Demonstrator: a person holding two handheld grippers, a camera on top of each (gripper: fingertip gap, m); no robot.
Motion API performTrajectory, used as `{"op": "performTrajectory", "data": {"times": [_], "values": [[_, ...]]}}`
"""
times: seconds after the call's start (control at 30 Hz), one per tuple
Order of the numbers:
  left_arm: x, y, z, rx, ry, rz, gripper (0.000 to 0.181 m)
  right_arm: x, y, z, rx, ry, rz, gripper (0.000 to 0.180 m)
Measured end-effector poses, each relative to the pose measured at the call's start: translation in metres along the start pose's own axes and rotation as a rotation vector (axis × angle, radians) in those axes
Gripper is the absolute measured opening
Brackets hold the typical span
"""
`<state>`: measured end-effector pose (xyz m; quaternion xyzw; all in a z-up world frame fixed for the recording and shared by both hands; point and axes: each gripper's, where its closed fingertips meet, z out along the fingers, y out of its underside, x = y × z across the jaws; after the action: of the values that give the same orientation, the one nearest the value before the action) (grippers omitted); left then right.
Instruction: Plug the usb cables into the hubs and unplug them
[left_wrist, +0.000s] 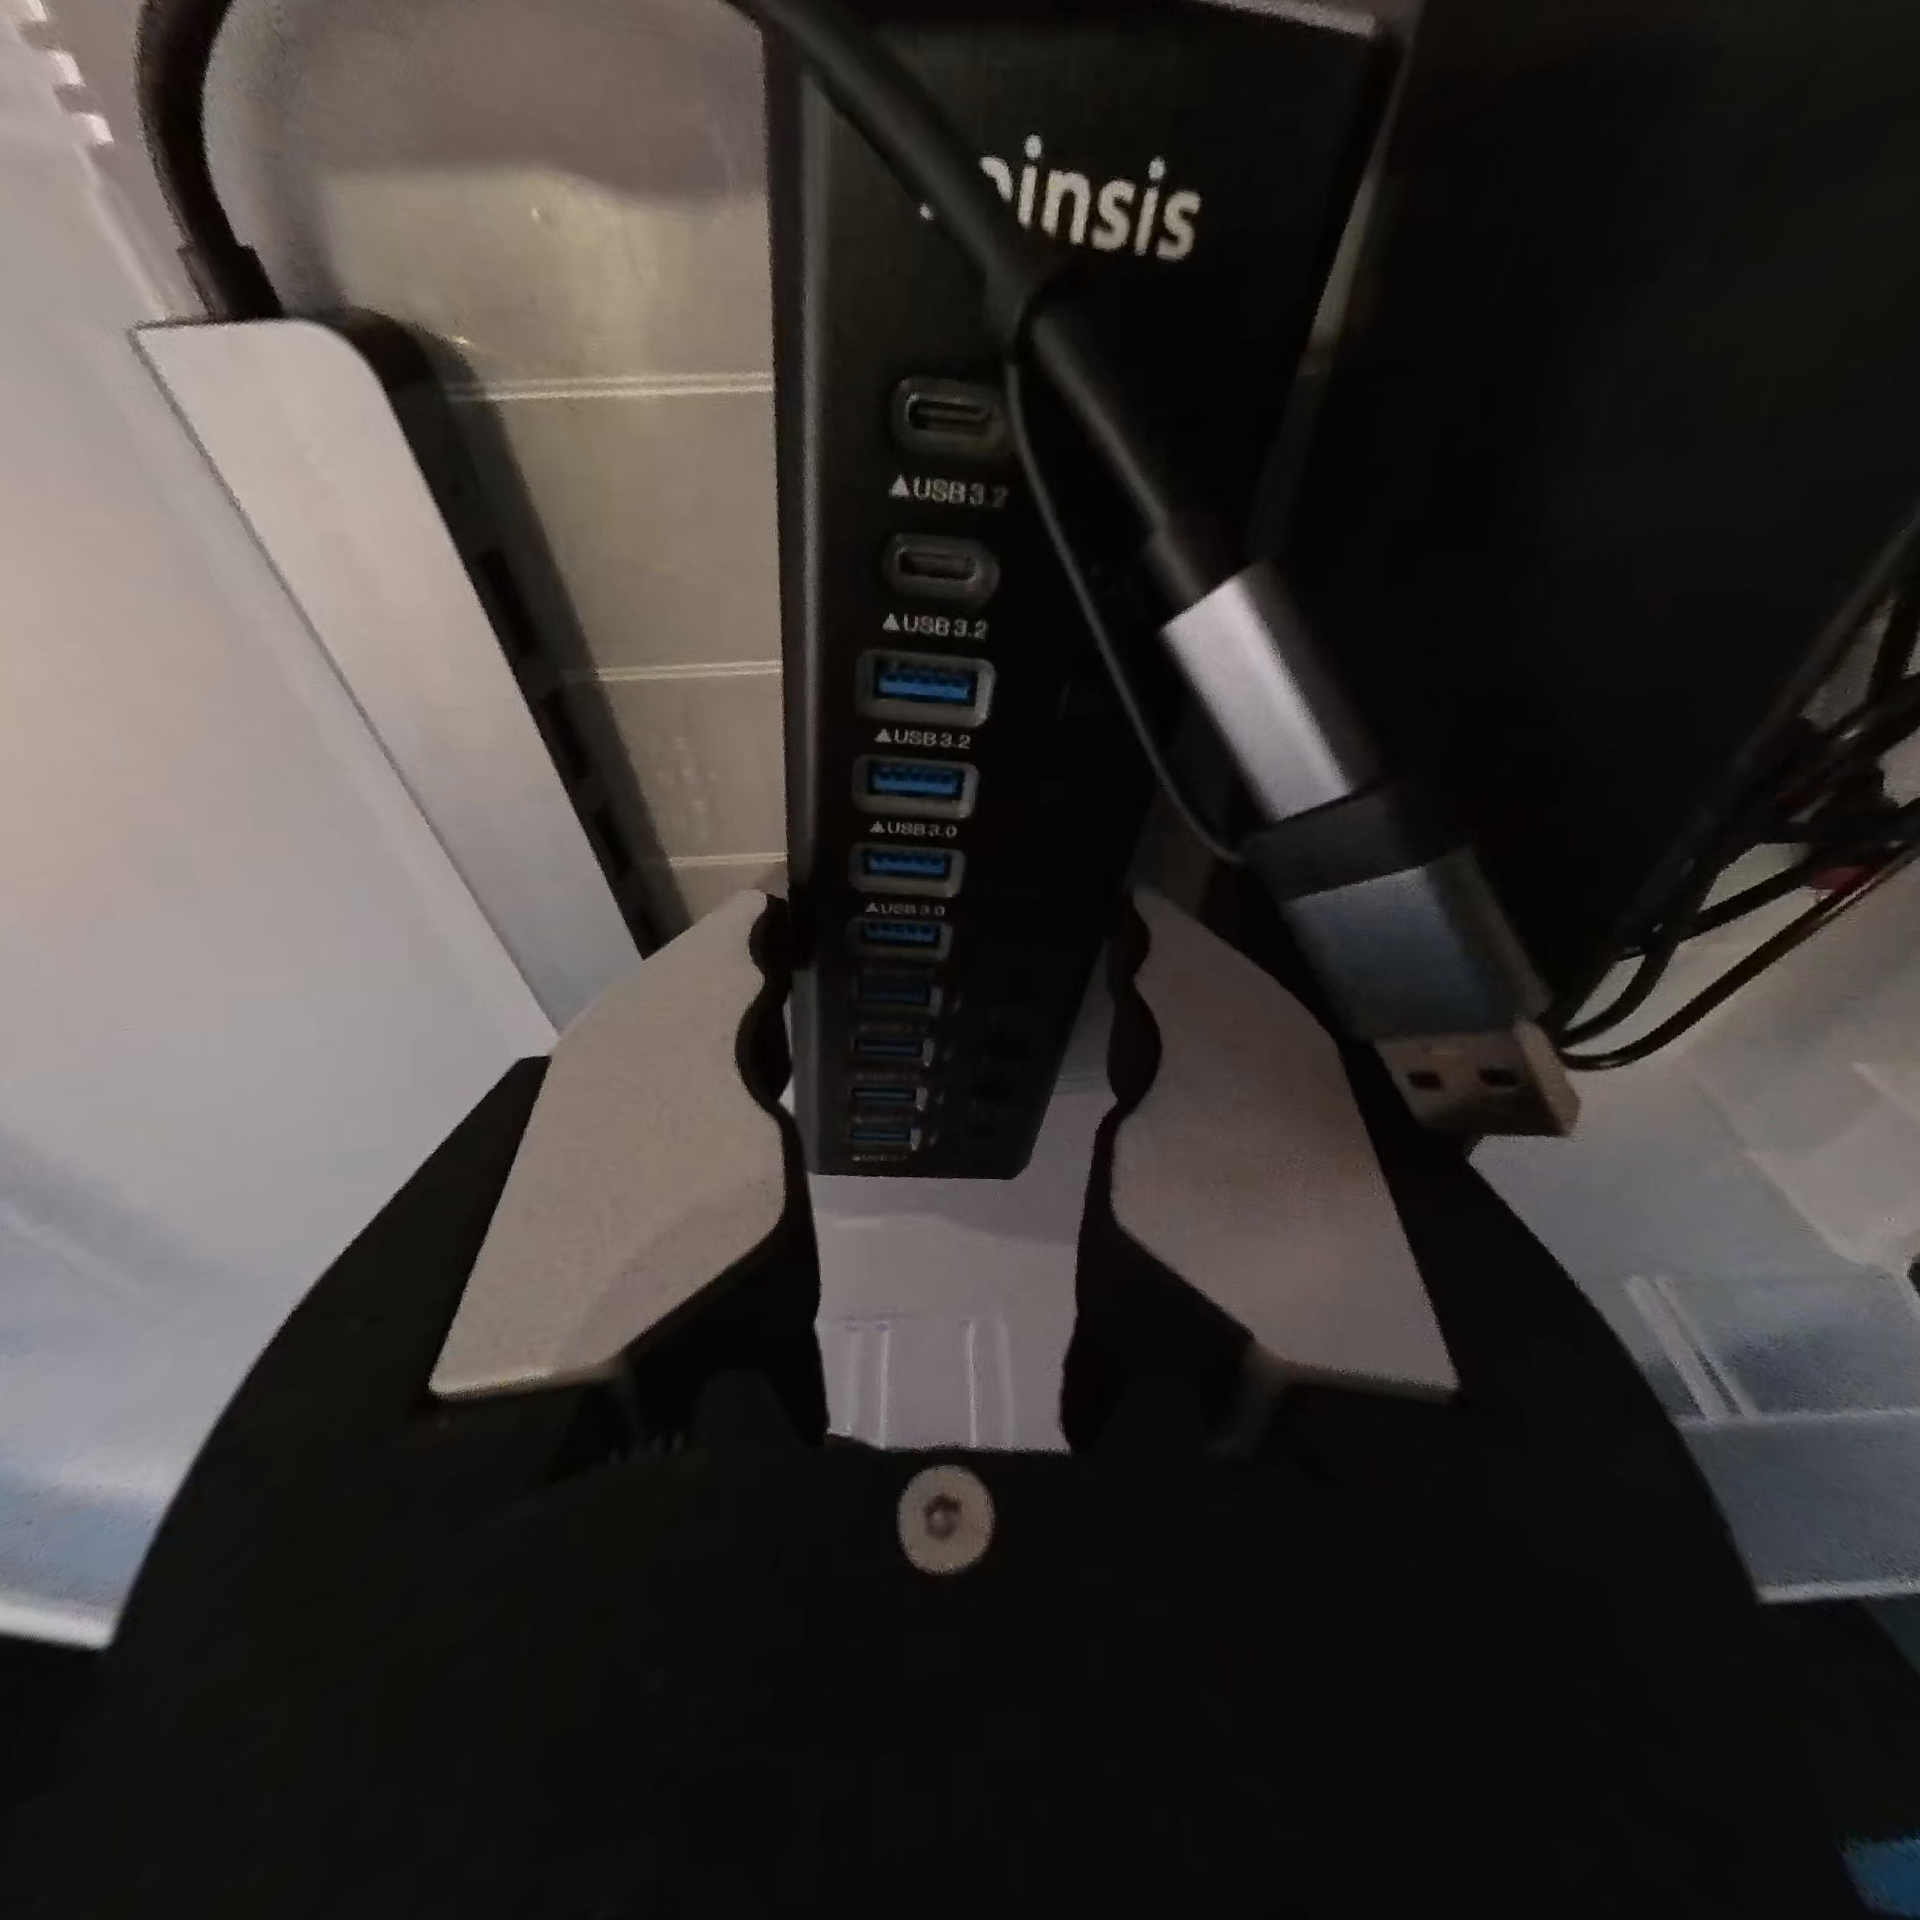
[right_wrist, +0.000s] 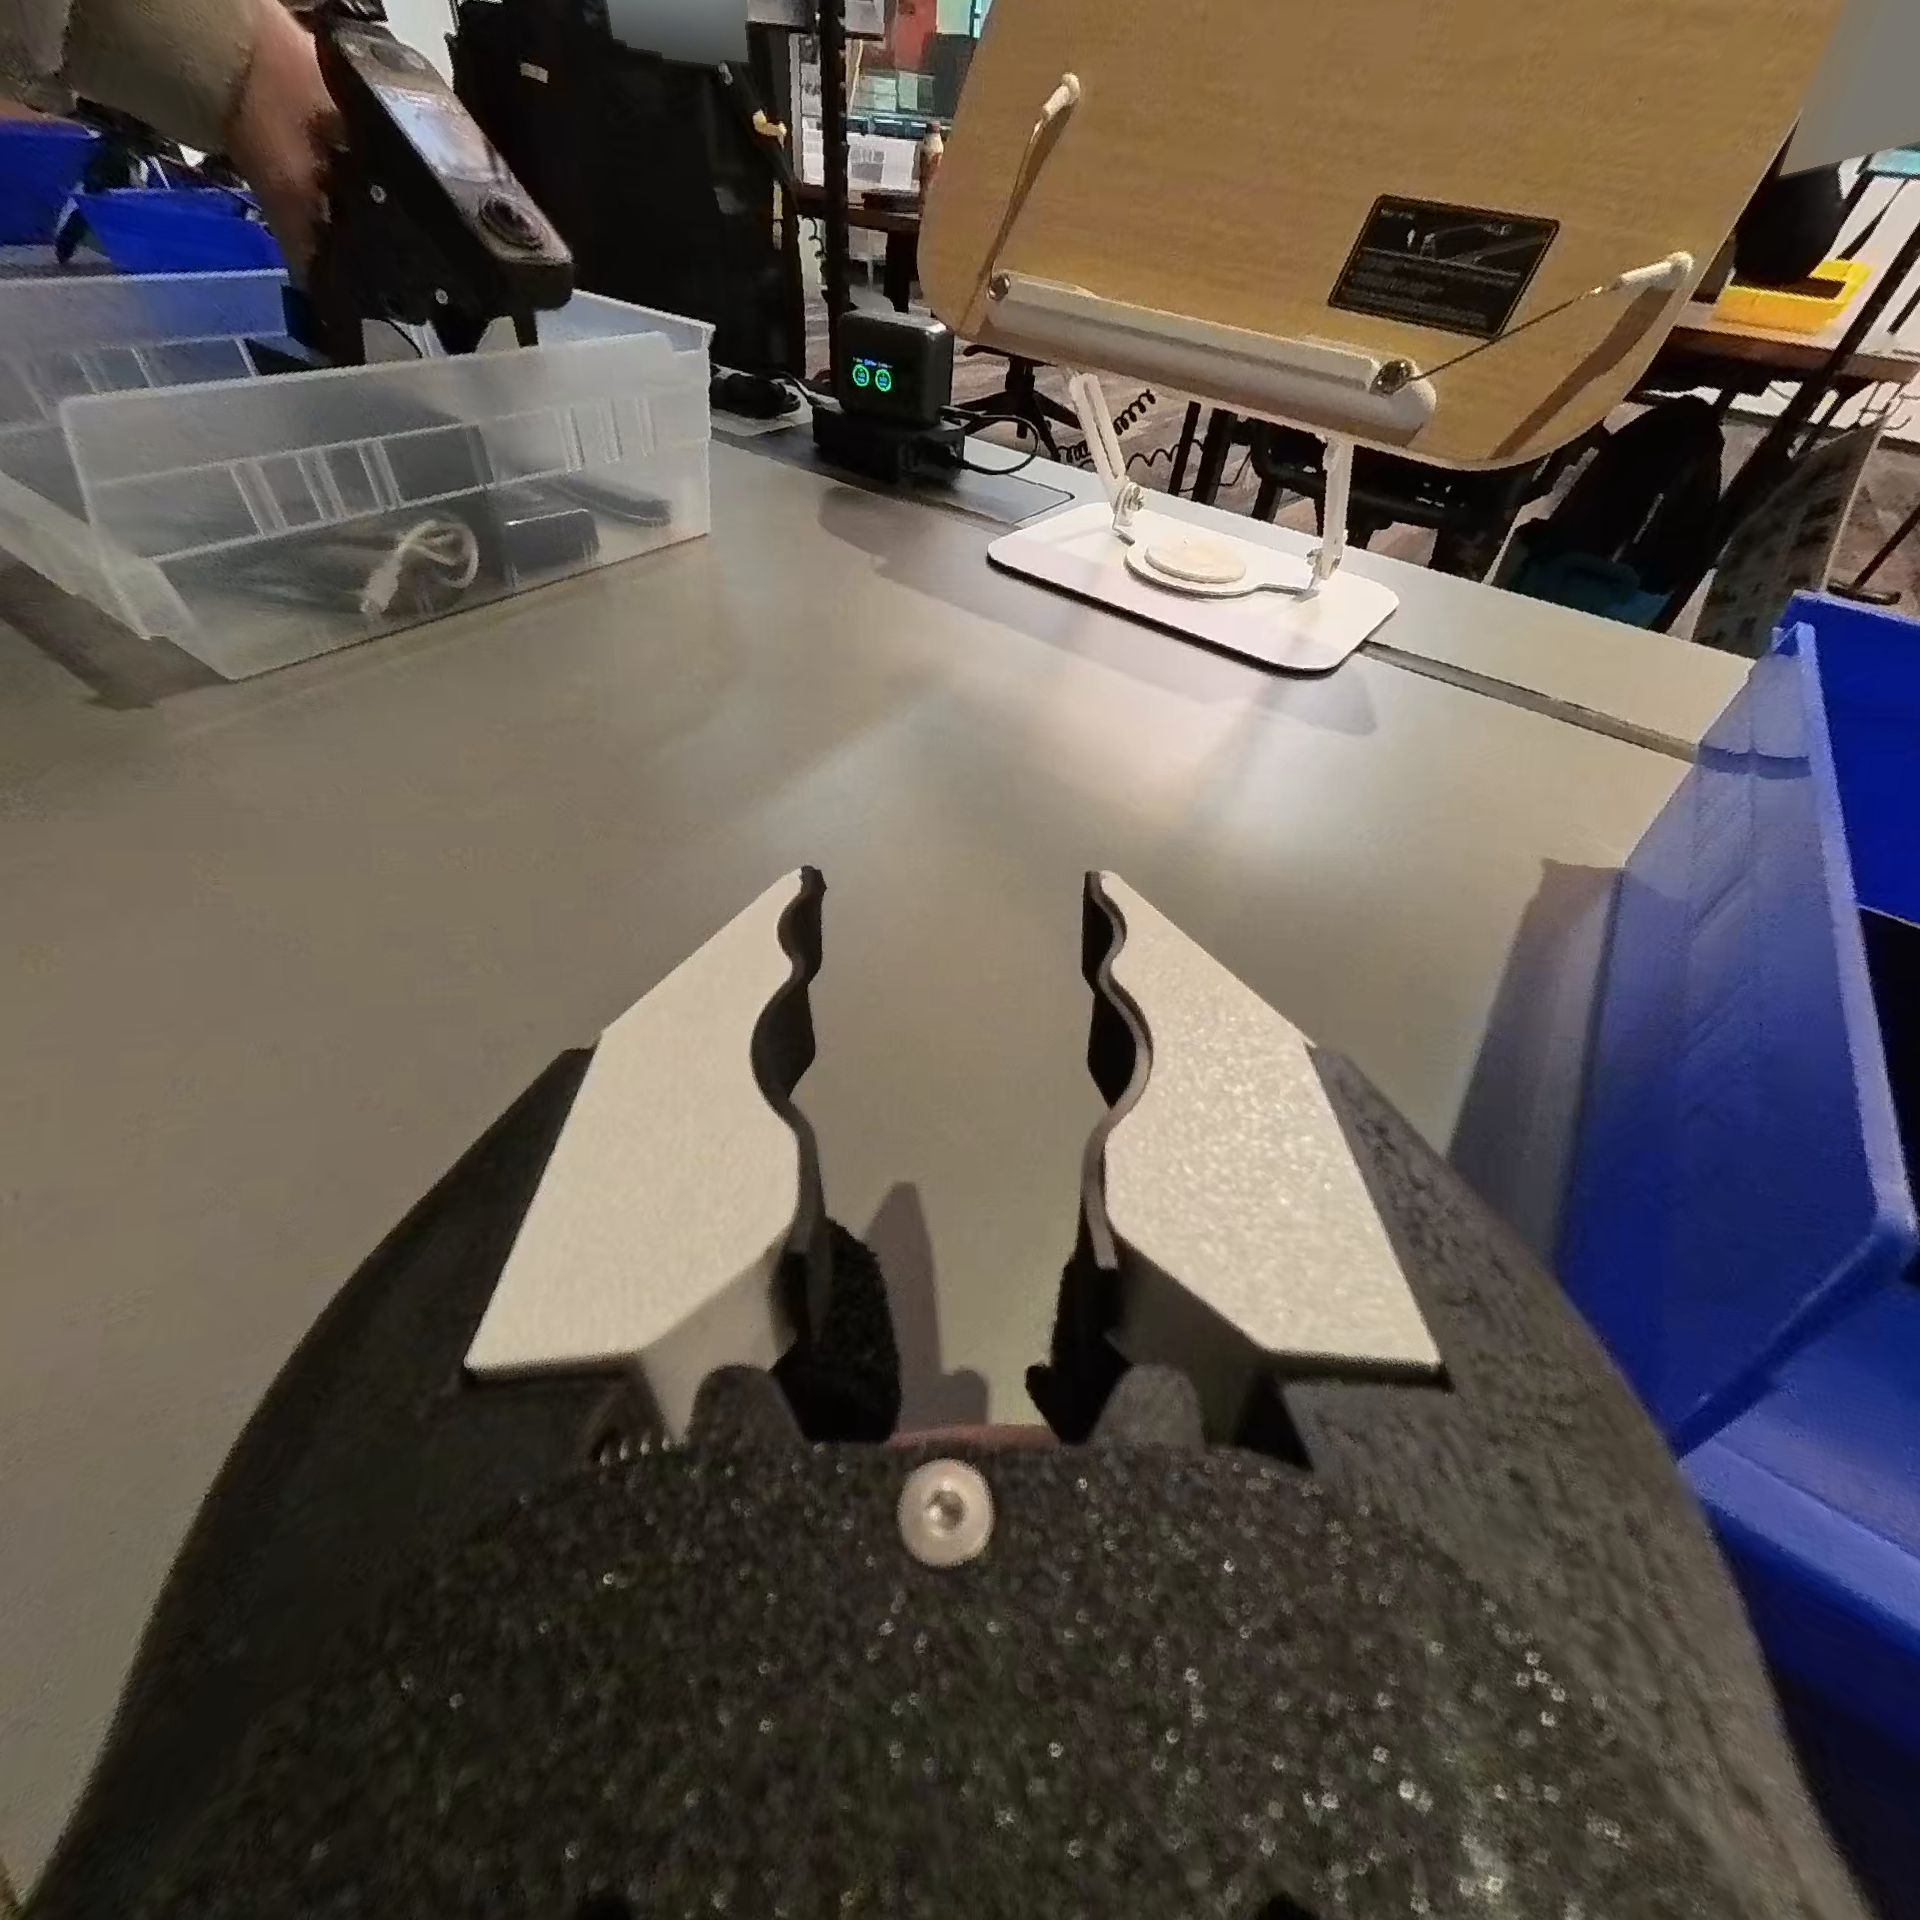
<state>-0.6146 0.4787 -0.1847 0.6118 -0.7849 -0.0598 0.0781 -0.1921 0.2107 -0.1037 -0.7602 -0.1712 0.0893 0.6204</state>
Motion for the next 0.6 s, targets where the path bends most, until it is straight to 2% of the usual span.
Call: {"op": "performTrajectory", "data": {"times": [0.27, 0.4, 0.5, 0.6], "values": [[-0.003, -0.002, 0.004, 0.033, -0.006, 0.068, 0.060, -0.004, 0.002, -0.001, 0.001, -0.010, -0.002, 0.050], [-0.004, 0.001, 0.004, 0.003, 0.001, 0.011, 0.060, -0.006, -0.001, -0.002, 0.007, -0.012, -0.007, 0.050], [-0.015, 0.005, -0.004, 0.011, -0.091, -0.059, 0.059, -0.006, -0.004, -0.004, 0.018, -0.007, -0.007, 0.050], [-0.019, 0.005, -0.028, 0.059, -0.183, -0.119, 0.059, -0.008, -0.004, -0.003, 0.015, -0.017, -0.014, 0.050]]}}
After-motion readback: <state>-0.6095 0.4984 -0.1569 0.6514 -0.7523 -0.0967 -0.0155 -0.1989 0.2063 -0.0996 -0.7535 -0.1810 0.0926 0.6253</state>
